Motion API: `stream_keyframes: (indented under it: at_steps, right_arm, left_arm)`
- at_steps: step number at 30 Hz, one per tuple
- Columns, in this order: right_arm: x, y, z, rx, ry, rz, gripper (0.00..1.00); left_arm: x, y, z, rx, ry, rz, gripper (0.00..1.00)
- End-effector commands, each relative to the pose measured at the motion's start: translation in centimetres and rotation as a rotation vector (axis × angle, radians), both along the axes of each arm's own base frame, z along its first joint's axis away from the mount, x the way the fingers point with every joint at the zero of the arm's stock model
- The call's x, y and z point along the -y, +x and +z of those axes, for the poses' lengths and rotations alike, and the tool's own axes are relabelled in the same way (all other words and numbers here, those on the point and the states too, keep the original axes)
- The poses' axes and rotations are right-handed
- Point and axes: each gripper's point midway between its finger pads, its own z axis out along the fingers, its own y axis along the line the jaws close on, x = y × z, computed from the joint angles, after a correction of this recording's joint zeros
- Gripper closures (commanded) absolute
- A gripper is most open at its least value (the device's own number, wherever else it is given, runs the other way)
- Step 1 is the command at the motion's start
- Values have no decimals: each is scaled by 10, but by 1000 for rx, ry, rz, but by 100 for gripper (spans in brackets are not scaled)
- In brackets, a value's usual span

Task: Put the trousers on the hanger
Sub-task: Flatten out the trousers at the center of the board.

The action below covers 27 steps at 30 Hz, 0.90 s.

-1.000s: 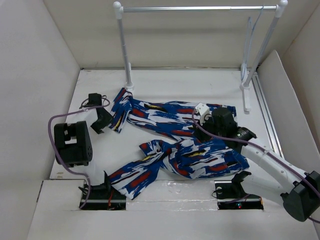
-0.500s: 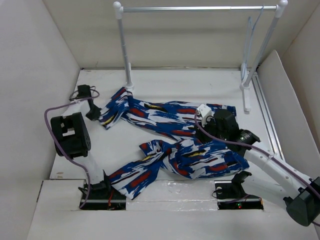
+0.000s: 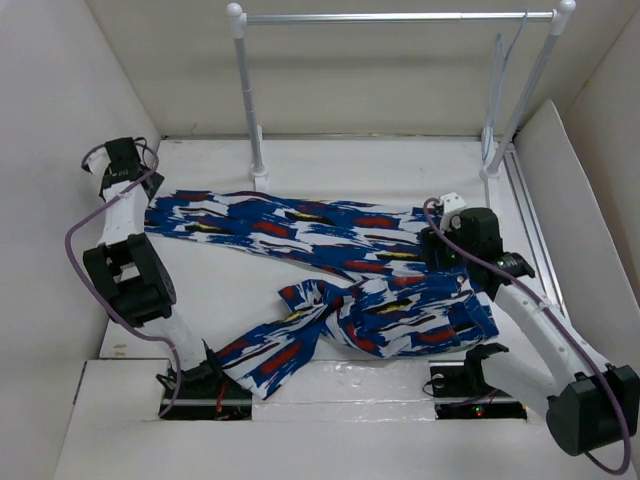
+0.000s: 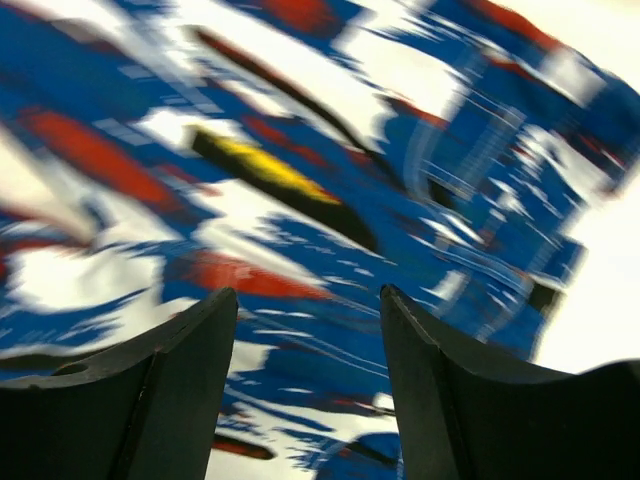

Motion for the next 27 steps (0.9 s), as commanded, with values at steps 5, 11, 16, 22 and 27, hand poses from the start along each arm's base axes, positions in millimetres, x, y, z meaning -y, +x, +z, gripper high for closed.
stream_keyframes:
  at_steps: [5, 11, 16, 22, 27]
  right_arm:
    - [75, 40, -11, 32, 125, -313, 31]
    - [137, 54, -39, -3, 162, -496, 23]
    - [155, 72, -89, -157, 209, -503, 20]
    - [132, 79, -116, -214, 326, -420, 29]
    - [141, 89, -102, -149, 373, -484, 100]
  left_arm:
    - [135, -15, 2, 40, 15, -343, 43]
    - [297, -28, -6, 60, -55, -721, 46]
    - [382, -67, -32, 2, -118, -938, 46]
    - [383, -90, -52, -36, -122, -982, 47]
    - [368, -105, -63, -102, -73, -989, 49]
